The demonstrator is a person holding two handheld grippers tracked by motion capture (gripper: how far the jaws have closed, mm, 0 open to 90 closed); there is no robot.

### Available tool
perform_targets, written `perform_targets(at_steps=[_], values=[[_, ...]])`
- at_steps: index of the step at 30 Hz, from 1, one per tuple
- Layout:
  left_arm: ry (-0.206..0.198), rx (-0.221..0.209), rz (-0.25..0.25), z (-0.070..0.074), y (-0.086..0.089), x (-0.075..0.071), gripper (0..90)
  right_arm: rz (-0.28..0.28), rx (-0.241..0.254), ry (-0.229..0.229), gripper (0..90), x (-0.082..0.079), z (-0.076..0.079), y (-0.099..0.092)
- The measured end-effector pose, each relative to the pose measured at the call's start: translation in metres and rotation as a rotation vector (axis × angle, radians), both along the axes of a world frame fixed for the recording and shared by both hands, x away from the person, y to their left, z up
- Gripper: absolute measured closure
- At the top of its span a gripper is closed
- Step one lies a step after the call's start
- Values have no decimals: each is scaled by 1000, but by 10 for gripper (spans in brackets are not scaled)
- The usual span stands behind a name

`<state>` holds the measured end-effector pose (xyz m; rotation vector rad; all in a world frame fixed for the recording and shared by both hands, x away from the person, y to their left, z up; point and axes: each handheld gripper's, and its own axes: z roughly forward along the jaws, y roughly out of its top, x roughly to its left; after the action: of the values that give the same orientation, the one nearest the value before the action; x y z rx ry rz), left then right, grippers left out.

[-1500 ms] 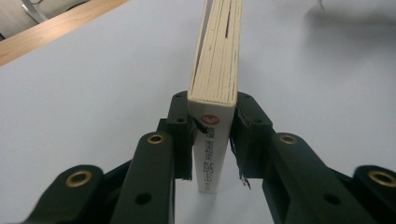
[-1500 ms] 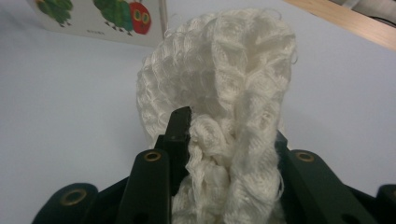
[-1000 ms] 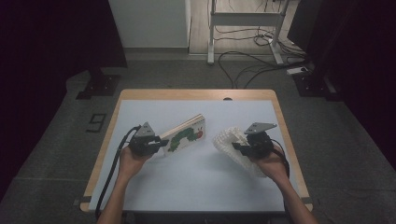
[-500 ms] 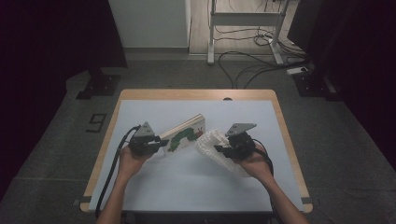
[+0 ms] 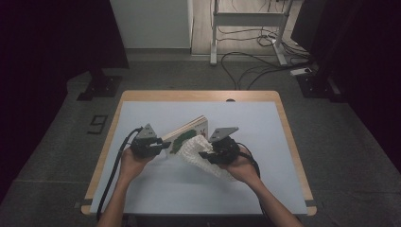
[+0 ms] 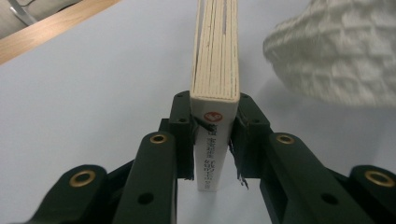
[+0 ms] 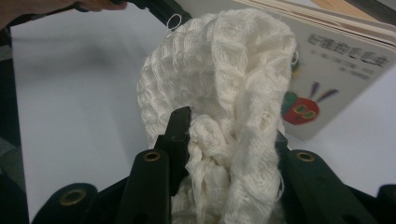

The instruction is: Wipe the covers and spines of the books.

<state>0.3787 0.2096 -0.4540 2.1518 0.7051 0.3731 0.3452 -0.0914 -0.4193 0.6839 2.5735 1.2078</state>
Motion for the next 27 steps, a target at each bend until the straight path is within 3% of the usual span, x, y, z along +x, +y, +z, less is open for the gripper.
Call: perform_targets(at_steps=[14,22,27], values=[[-1,7,-6,0,0,0,723,101,-15,8,636,-8,-12,45],[-1,10,-10,-1,0,1,723,122,-30,27,624,-9,-34,64],[-1,13,-11,-1,0,0,723,134,-47,9,615,-12,-48,73]])
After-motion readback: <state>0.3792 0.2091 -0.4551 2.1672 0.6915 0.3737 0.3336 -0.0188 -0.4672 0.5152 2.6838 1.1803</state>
